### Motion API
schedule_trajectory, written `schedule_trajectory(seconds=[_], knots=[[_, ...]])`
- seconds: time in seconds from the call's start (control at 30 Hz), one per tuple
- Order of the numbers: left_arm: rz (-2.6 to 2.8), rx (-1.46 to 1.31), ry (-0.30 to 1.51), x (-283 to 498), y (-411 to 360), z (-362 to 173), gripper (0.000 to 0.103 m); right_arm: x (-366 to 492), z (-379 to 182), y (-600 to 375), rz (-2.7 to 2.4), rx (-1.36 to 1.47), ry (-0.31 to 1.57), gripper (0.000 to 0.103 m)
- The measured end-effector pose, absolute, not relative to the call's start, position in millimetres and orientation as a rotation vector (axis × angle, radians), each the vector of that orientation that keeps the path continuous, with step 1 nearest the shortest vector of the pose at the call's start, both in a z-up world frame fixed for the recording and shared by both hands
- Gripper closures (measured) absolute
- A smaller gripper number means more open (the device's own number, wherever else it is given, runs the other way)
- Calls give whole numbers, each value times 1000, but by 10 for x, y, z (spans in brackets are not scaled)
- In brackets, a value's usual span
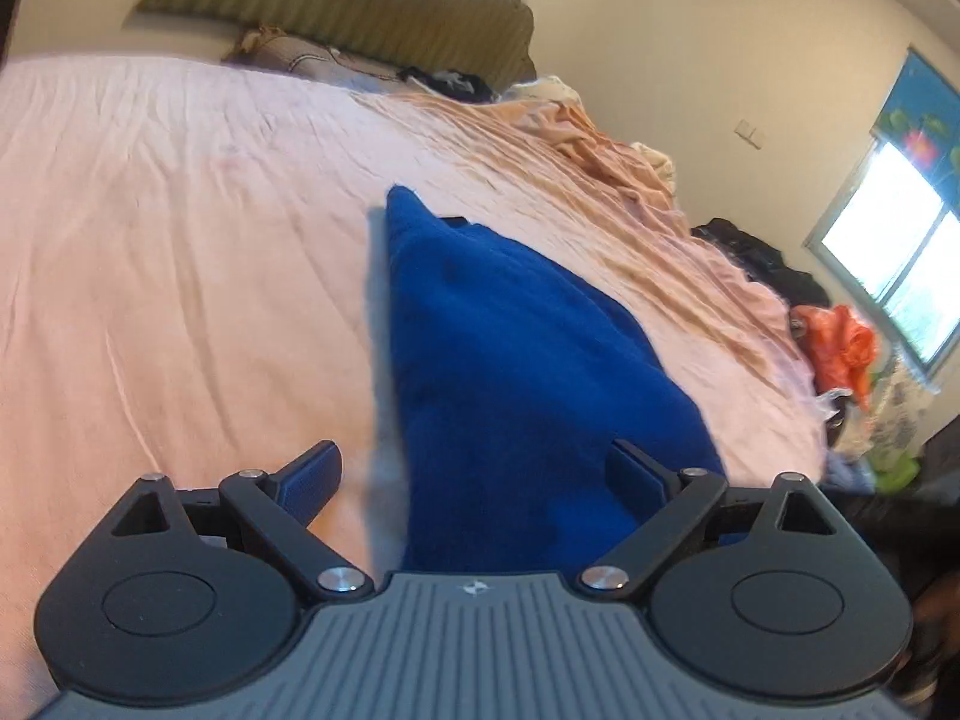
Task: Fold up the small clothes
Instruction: 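Close both grippers on the end of the sweater strip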
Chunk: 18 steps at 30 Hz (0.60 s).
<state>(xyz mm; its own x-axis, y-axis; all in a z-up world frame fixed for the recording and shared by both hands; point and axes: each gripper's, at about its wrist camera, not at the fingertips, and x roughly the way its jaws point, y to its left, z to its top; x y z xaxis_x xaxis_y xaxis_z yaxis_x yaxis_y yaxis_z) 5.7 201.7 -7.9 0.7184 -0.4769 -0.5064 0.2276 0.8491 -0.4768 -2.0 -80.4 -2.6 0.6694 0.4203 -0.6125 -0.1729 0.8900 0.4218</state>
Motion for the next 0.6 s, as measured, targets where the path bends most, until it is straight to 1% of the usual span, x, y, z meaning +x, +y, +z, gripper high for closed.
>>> schedule_trajectory(seconds=[0.03, 0.07, 0.1, 0.13, 0.17, 0.23, 0.3, 0.4, 0.43, 0.47, 0.5, 0.53, 0.57, 0.6], knots=[[-412, -425, 668, 75, 2024, -75, 8, -39, -39, -753, 351, 310, 769, 87], [-427, -448, 685, 112, 2027, -85, 18, -30, -43, -738, 361, 310, 779, 90], [-428, -451, 701, 143, 2024, -87, 68, -46, -29, -726, 361, 312, 780, 91], [-421, -442, 744, 188, 2011, -103, 90, -56, 12, -723, 364, 297, 776, 92], [-416, -458, 796, 229, 2020, -149, 90, -86, 66, -716, 363, 273, 766, 93], [-434, -449, 794, 196, 2034, -182, 90, -193, 131, -718, 349, 195, 749, 94], [-440, -439, 784, 146, 2033, -201, 90, -174, 22, -712, 318, 110, 766, 94], [-438, -443, 779, 124, 2033, -205, 89, -177, 26, -727, 322, 125, 755, 90], [-437, -438, 785, 119, 2026, -185, 88, -186, 43, -753, 327, 144, 759, 73], [-437, -431, 791, 131, 2031, -156, 86, -167, 78, -802, 335, 196, 768, 59], [-445, -439, 794, 144, 2062, -119, 83, -138, 106, -868, 357, 257, 771, 50], [-456, -453, 795, 162, 2115, -80, 81, -137, 151, -944, 369, 312, 749, 37], [-464, -472, 794, 200, 2161, -45, 69, -112, 200, -1043, 370, 374, 711, 28], [-464, -494, 789, 259, 2221, -5, 47, -53, 239, -1134, 368, 435, 690, 24]])
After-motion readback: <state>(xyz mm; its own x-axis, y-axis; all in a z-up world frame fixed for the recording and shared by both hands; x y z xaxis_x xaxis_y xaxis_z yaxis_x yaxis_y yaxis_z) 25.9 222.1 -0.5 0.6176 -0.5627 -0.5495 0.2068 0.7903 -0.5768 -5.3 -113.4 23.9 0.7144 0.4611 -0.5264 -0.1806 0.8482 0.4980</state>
